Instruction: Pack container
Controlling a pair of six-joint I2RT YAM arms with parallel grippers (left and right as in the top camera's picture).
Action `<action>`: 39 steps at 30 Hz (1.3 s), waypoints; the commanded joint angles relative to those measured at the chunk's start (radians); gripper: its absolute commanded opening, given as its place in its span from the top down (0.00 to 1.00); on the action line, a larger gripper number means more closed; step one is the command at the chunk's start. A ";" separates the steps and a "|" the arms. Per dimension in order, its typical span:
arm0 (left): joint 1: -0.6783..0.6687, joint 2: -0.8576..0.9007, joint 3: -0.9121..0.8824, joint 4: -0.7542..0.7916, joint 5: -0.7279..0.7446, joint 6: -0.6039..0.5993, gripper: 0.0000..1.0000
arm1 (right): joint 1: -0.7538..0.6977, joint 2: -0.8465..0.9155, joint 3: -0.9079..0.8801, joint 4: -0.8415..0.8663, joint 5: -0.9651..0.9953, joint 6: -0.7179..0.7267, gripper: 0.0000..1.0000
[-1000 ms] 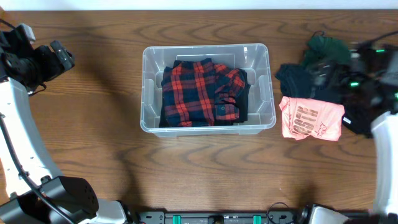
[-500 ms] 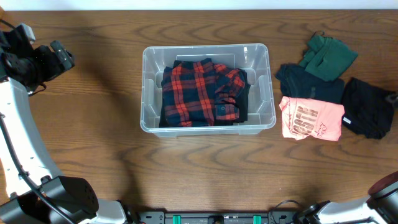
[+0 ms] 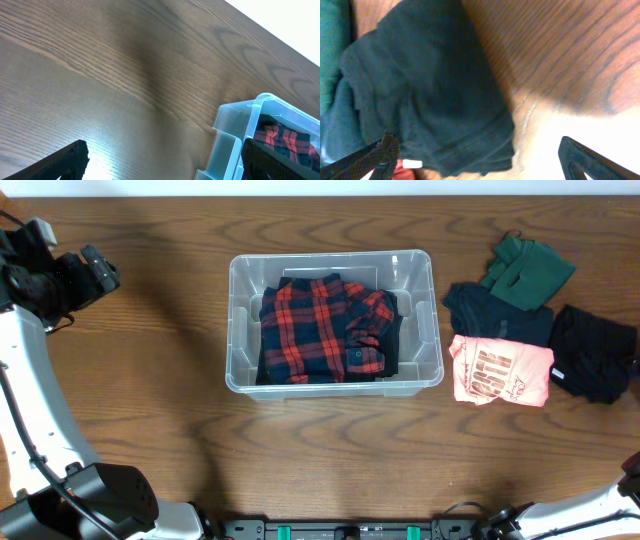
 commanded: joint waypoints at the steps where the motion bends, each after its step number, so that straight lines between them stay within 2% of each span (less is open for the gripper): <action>1: 0.003 0.000 -0.002 -0.001 -0.002 -0.005 0.02 | -0.004 0.041 0.015 0.013 0.006 -0.088 0.01; 4: 0.003 0.000 -0.002 -0.001 -0.002 -0.005 0.02 | 0.003 0.063 0.015 0.016 -0.016 -0.140 0.01; 11: 0.003 0.000 -0.002 -0.001 -0.002 -0.005 0.02 | 0.006 0.139 0.015 0.040 -0.089 -0.137 0.01; 22: 0.003 0.000 -0.002 -0.001 -0.002 -0.005 0.02 | 0.006 0.272 0.014 0.024 -0.327 -0.117 0.01; 25: 0.003 0.000 -0.002 -0.001 -0.002 -0.005 0.02 | 0.006 0.308 0.014 0.003 -0.331 -0.117 0.04; 28: 0.003 0.000 -0.002 -0.001 -0.002 -0.005 0.02 | 0.006 0.329 0.014 -0.013 -0.342 -0.110 0.12; 32: 0.003 0.000 -0.002 -0.001 -0.002 -0.005 0.02 | 0.006 0.329 0.014 -0.031 -0.341 -0.110 0.35; 36: 0.003 0.000 -0.002 -0.001 -0.002 -0.005 0.02 | 0.006 0.326 0.015 -0.058 -0.341 -0.110 0.51; 37: 0.003 0.000 -0.002 -0.001 -0.002 -0.005 0.02 | 0.006 0.321 0.015 -0.063 -0.342 -0.110 0.55; 39: 0.003 0.000 -0.002 -0.001 -0.002 -0.005 0.02 | 0.011 0.305 0.015 -0.067 -0.342 -0.110 0.54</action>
